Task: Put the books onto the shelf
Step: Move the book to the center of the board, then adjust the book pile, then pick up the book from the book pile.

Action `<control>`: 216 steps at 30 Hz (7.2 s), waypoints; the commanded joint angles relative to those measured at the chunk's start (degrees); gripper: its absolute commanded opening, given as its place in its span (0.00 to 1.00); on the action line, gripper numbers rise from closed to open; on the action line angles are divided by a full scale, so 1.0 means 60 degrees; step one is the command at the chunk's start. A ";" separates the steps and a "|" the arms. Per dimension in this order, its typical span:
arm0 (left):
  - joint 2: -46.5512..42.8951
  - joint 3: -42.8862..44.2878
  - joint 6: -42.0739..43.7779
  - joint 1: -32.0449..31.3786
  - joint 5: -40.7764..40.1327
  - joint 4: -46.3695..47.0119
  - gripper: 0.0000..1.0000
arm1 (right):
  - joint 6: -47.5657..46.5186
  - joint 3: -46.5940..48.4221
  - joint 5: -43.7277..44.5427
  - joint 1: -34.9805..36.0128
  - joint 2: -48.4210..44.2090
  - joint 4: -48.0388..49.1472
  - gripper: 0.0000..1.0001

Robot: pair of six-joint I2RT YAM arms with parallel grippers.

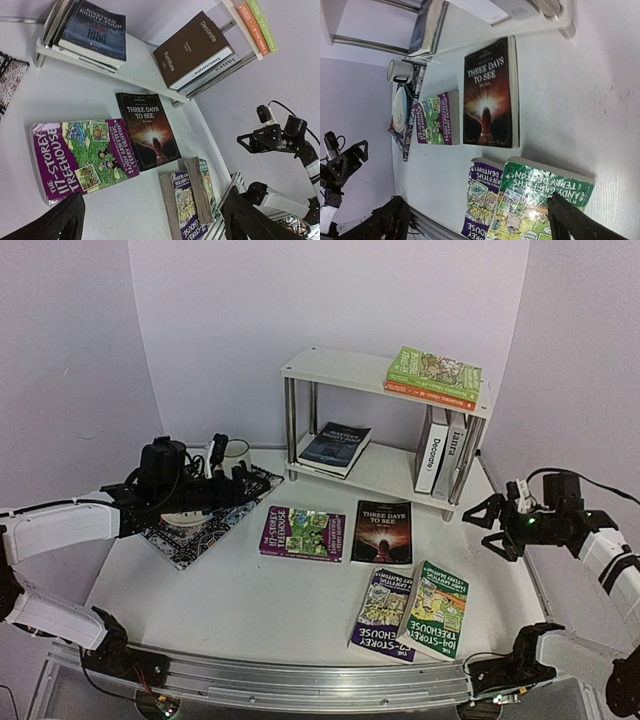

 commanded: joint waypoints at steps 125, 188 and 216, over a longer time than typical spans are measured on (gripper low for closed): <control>0.3352 -0.0054 -0.0953 -0.0832 -0.0260 0.0319 0.47 | 0.3104 0.0723 0.4024 1.0836 0.7400 0.6000 0.71; 0.1800 -0.0255 -0.0816 -0.0971 -0.0652 0.0338 0.49 | 0.1529 0.2759 0.5129 1.2028 0.7420 0.4417 0.96; -0.0864 -0.3590 -0.4758 -0.2764 -0.1067 0.1438 0.62 | -0.0003 0.3446 0.1050 0.6826 0.8576 0.2615 0.85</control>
